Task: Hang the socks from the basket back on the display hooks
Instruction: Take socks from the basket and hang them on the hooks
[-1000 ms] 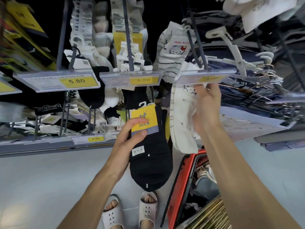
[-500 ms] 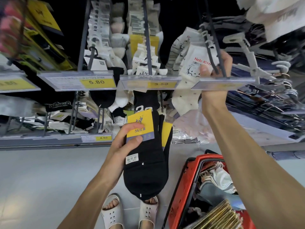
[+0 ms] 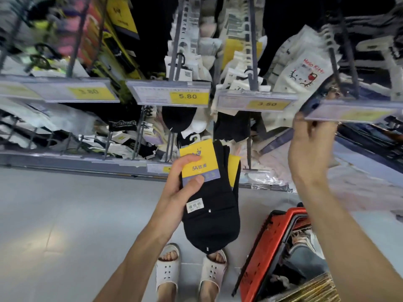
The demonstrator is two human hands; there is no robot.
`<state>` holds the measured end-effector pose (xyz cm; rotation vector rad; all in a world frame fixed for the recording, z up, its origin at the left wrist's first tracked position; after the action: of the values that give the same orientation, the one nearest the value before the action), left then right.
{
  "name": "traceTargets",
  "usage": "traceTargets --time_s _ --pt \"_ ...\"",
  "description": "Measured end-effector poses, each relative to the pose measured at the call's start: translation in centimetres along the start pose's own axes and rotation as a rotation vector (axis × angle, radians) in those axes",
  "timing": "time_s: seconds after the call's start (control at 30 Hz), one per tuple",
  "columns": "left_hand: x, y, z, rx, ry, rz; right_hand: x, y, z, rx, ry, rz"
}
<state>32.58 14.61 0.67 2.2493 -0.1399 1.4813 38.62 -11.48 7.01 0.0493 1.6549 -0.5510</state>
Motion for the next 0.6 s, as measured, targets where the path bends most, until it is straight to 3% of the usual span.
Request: traceTargets --time_s 0.07,0.13,0.23,0.43,0.6 --pt "0.5 -1.2 -1.0 0.055 0.051 0.039 0.8 2.6 -5.2 -0.131 0.116 0.061" --pt "0.9 -1.6 -1.5 0.088 0.090 0.084 1.6 6.6 -10.0 -0.387 0.278 0.159" --pt "1.1 -3.4 -2.6 0.132 0.096 0.070 -0.1 12.9 -14.2 -0.675 0.287 0.205" --pt "1.1 -10.1 -4.9 0.175 -0.003 -0.045 -3.2 20.3 -15.6 -0.816 0.237 0.192" --pt "2.7 -15.6 -5.8 0.131 -0.003 -0.220 -4.6 23.6 -15.9 -0.673 0.267 0.111"
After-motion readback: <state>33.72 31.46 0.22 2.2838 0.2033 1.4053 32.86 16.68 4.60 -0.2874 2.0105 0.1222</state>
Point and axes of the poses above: each hand's wrist, its own z-axis towards the middle knuckle, its own y-axis out of the palm, x = y × z, the point moved 8 cm from there along z, towards the middle knuckle, and after that the axes turned 12 degrees about -x, right-handed, at the moved point
